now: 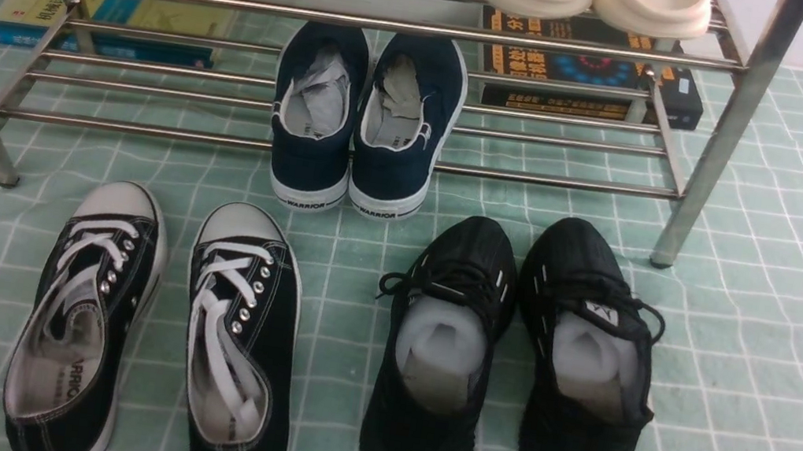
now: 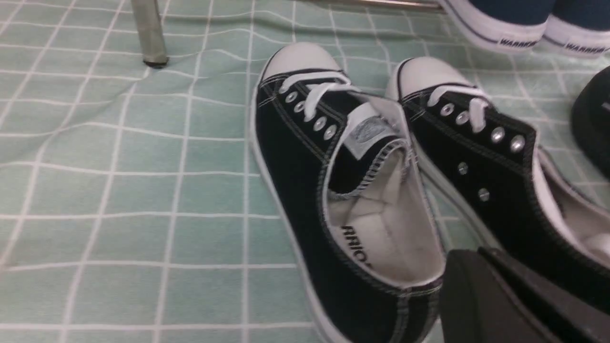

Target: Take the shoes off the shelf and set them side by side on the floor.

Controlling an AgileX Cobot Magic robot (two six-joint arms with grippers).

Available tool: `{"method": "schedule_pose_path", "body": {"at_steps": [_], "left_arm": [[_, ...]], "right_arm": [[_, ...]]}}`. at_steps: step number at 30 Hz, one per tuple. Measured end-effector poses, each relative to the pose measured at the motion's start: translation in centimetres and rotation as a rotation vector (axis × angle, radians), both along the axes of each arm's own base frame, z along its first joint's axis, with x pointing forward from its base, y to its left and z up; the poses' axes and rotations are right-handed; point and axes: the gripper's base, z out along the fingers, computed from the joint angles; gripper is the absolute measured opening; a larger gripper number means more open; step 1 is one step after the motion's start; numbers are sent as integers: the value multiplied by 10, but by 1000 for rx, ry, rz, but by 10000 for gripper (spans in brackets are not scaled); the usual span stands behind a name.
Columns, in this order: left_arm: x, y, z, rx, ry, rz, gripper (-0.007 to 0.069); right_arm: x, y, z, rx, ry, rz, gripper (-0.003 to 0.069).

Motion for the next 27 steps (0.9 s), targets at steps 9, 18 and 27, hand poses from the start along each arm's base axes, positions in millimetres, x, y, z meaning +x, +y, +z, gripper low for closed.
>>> {"method": "schedule_pose_path", "body": {"at_steps": [9, 18, 27], "left_arm": [[-3, 7, -34, 23, -21, 68, 16], [-3, 10, -34, 8, -35, 128, 19], [-3, 9, -34, 14, -35, 105, 19]], "right_arm": [[0, 0, 0, 0, 0, 0, 239], [0, 0, 0, 0, 0, 0, 239], [0, 0, 0, 0, 0, 0, 239]]}}
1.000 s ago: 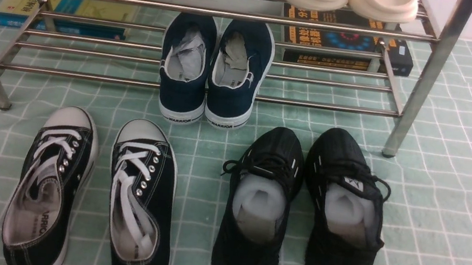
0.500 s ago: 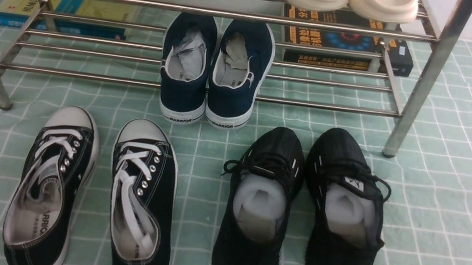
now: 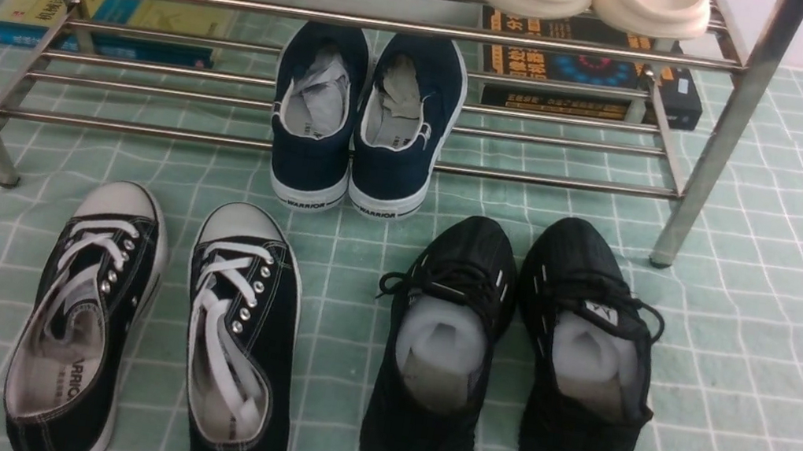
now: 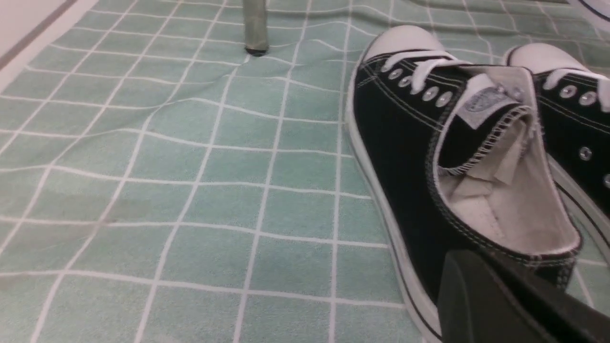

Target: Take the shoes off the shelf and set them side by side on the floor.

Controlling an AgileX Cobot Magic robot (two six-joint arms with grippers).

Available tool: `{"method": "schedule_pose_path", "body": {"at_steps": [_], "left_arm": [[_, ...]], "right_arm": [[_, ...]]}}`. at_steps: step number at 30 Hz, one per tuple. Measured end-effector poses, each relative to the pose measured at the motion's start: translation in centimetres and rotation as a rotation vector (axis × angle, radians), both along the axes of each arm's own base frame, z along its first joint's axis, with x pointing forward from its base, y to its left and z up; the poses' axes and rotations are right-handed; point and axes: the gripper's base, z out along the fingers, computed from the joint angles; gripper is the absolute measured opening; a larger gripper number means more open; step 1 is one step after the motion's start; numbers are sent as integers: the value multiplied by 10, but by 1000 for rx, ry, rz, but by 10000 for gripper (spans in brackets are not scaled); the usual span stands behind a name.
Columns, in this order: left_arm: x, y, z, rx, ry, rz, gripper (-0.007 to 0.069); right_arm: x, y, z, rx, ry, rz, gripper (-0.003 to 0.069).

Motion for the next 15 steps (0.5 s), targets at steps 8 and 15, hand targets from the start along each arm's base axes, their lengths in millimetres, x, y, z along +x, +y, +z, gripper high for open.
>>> {"method": "schedule_pose_path", "body": {"at_steps": [8, 15], "left_arm": [[0, 0, 0, -7, 0, -5, 19], [0, 0, 0, -9, 0, -2, 19]], "right_arm": [[0, 0, 0, 0, 0, 0, 239], [0, 0, 0, 0, 0, 0, 239]]}}
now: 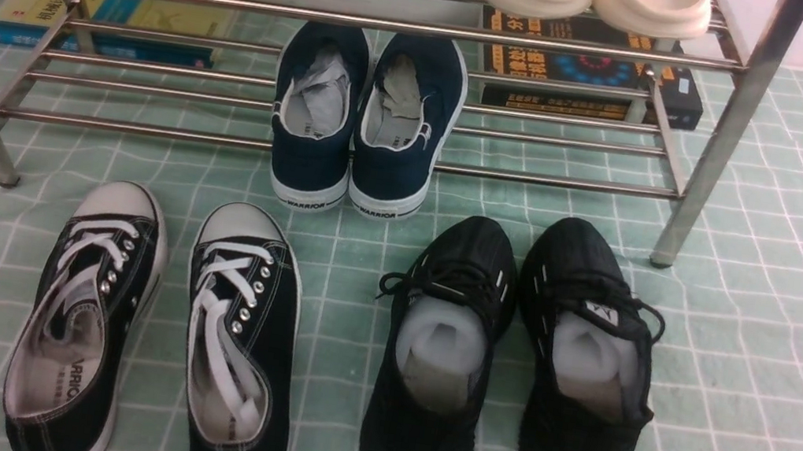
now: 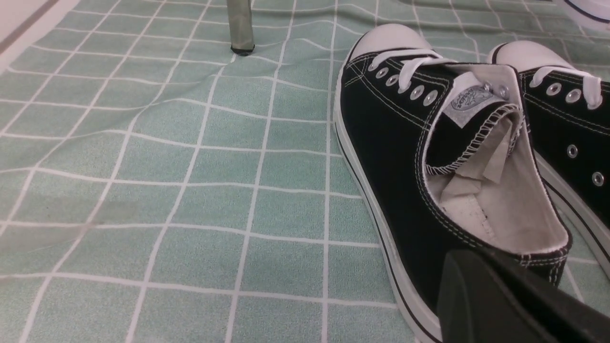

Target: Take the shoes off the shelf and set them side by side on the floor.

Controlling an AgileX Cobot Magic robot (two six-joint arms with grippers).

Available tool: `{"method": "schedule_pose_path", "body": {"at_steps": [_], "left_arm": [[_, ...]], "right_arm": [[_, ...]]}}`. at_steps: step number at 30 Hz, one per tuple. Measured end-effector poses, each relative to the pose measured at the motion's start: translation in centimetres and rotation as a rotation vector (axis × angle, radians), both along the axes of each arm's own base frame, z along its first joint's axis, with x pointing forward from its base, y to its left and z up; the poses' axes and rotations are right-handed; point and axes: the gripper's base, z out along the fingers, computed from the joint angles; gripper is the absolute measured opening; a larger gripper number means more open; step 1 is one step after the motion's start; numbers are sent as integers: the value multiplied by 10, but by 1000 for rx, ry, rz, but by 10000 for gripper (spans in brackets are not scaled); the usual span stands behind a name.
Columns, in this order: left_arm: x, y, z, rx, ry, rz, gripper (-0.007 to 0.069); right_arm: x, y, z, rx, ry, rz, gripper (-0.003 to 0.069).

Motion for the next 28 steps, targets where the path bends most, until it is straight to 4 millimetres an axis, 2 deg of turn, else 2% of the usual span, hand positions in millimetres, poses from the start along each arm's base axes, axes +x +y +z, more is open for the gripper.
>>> {"method": "schedule_pose_path", "body": {"at_steps": [28], "left_arm": [[0, 0, 0, -1, 0, 1, 43]], "right_arm": [[0, 0, 0, 0, 0, 0, 240]]}}
